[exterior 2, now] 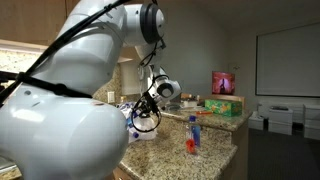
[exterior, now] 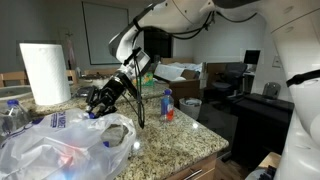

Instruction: Put the bottles in the plastic

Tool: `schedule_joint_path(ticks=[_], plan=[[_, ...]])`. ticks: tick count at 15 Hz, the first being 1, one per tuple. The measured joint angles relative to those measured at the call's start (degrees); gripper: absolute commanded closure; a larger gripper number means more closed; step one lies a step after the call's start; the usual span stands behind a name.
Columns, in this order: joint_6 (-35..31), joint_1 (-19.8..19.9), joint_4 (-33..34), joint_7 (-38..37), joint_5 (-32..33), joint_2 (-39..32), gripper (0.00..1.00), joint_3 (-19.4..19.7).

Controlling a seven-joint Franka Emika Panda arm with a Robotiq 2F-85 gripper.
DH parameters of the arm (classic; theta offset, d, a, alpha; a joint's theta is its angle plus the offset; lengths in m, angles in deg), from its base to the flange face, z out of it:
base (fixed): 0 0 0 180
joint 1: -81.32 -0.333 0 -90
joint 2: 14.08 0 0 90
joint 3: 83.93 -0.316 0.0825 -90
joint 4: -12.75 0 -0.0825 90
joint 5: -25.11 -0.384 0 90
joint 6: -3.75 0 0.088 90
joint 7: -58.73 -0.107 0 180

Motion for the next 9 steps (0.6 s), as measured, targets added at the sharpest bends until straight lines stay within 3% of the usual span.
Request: schedule_joint_path(ticks=[2, 3, 4, 9], plan=[[2.11, -0.01, 4.13, -1.60, 0.46, -3.77, 0.90, -1.14], [3.21, -0.01, 5.87, -2.27, 0.78, -5.47, 0.56, -1.42], [4.23, -0.01, 7.40, -2.83, 1.16, -7.00, 0.38, -1.57], [7.54, 0.12, 13.66, -4.15, 4.83, -11.97, 0.07, -1.61]])
